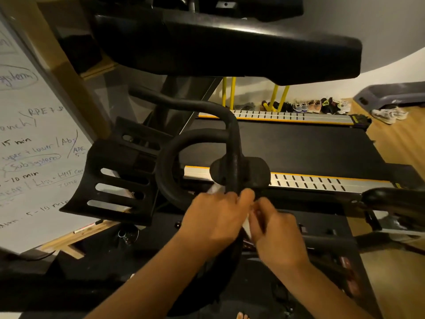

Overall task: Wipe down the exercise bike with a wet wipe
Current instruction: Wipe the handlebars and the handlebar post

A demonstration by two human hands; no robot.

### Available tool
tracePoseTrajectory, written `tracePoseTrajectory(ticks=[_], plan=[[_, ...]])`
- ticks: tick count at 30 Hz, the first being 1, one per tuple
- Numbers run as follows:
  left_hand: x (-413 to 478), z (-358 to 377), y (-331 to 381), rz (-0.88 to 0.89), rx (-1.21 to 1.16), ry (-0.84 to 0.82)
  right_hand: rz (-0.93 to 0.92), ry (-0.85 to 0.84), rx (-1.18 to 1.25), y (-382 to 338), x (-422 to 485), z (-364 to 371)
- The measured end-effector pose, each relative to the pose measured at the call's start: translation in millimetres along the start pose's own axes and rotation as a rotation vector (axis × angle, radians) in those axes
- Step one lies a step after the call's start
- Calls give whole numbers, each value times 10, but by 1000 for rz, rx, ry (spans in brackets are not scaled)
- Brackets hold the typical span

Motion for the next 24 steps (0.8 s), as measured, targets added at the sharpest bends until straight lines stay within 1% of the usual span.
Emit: tracePoseTrajectory(ticks=[2, 3, 4, 5, 6, 7, 9, 11, 12, 13, 15, 17, 18, 20, 22, 24], plan=[[-7, -59, -120, -208, -57, 66, -41, 169, 182, -1, 29, -146], [16, -97, -205, -340, -155, 86, -101, 205, 209, -43, 57, -210], [48, -145, -272, -428, -309, 132, -176, 214, 187, -99, 88, -244], [87, -168, -337, -471, -462, 165, -247, 216, 132, -161, 117, -246], [127, -207, -375, -460, -553, 173, -333, 216, 39, -215, 154, -217], [149, -261, -387, -411, -566, 152, -397, 215, -30, -247, 204, -166], [62, -238, -448, -329, -447, 46, -390, 204, 1, -262, 359, -87], [-127, -99, -503, -322, -138, -72, -401, 253, 41, -269, 599, -100], [-234, -31, -493, -314, -6, -109, -396, 279, 18, -275, 757, -132], [-327, 26, -456, -302, 64, -134, -365, 288, -5, -280, 922, -172], [-450, 100, -379, -266, 81, -93, -254, 263, -40, -260, 1245, -245], [-504, 124, -363, -232, 82, -71, -157, 206, -10, -204, 1406, -257], [-514, 134, -389, -209, 103, -66, -149, 197, -15, -208, 1392, -242], [-515, 138, -433, -189, 120, -89, -180, 247, -39, -248, 1205, -222], [-505, 150, -459, -171, 114, -85, -200, 299, 6, -264, 910, -214], [-501, 189, -464, -149, 108, -60, -187, 303, 82, -264, 644, -201]])
Point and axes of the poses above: each hand's wrist, its own x-axis towards the middle knuckle, its own z-axis out of the palm, y = z × x, the point moved 3 cm from there along x, towards the middle knuckle, and after that the axes turned 3 degrees about -z, right-handed, at the moved point
